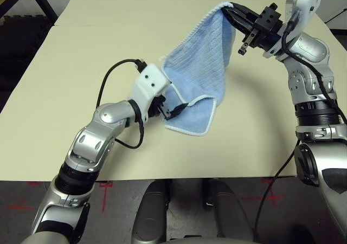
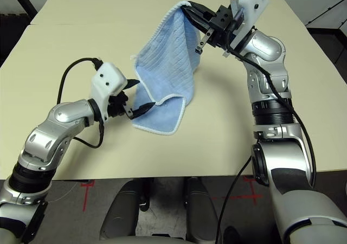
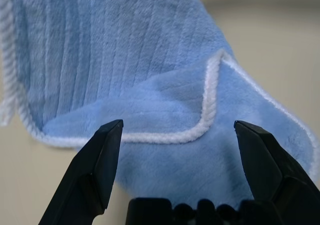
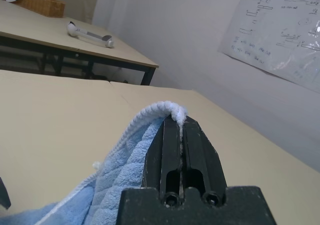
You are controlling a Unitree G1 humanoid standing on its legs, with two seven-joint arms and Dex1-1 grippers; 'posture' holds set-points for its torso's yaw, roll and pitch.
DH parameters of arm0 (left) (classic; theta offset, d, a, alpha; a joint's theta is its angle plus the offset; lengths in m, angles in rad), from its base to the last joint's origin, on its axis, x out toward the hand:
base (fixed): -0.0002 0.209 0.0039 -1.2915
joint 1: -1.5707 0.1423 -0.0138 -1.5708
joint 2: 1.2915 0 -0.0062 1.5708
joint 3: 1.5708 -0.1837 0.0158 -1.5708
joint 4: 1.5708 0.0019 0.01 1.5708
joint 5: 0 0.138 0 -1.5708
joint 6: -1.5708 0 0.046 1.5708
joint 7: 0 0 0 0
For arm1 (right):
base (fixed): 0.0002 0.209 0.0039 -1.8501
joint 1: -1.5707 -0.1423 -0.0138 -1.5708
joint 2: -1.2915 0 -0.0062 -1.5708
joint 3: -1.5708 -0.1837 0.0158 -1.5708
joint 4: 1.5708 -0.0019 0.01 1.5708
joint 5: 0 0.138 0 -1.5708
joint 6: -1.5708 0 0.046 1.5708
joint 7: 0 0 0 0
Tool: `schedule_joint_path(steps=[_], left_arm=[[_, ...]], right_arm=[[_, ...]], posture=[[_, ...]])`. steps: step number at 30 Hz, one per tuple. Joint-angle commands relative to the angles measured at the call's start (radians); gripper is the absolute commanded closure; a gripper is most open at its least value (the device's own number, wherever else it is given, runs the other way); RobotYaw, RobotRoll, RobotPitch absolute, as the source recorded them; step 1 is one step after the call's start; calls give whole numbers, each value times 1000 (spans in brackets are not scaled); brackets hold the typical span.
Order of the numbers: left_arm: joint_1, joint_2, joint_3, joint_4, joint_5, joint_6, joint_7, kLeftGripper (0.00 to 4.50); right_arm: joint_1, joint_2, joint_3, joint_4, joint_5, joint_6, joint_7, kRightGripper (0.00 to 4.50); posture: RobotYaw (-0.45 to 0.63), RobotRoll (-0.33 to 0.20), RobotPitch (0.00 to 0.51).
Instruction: Fold the towel and set it aside.
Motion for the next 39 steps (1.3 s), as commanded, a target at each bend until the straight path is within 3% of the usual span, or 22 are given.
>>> schedule_joint_path(steps=[1,7,12,15,19,25,28,39], left_arm=[[14,-39,-13,-15,-1,17,11,0],[-19,-234,108,-35,-134,273,120,0],[8,-157,3,-53,-23,180,116,0],[24,-137,-9,-59,-28,186,110,0],[21,-180,58,-74,-117,314,120,0],[-44,-314,212,-72,-236,588,200,0],[-62,-331,229,-73,-245,607,224,0],[-45,-273,142,-86,-214,526,241,0]], right_arm=[[8,-7,2,-4,-1,7,-1,4438],[11,-8,2,-6,-3,10,-4,4438],[12,-7,1,-7,-2,14,-5,4438],[12,-7,1,-7,-1,15,-5,4438],[10,-5,2,-4,-2,14,-4,4438],[11,-4,3,-4,-3,14,-4,4438],[14,-3,3,-7,-2,15,-5,4438],[14,-5,2,-5,-4,15,-5,4438]], posture=[[71,0,238],[71,0,238],[71,0,238],[71,0,238],[76,0,233],[76,0,233],[76,0,233],[73,0,233]])
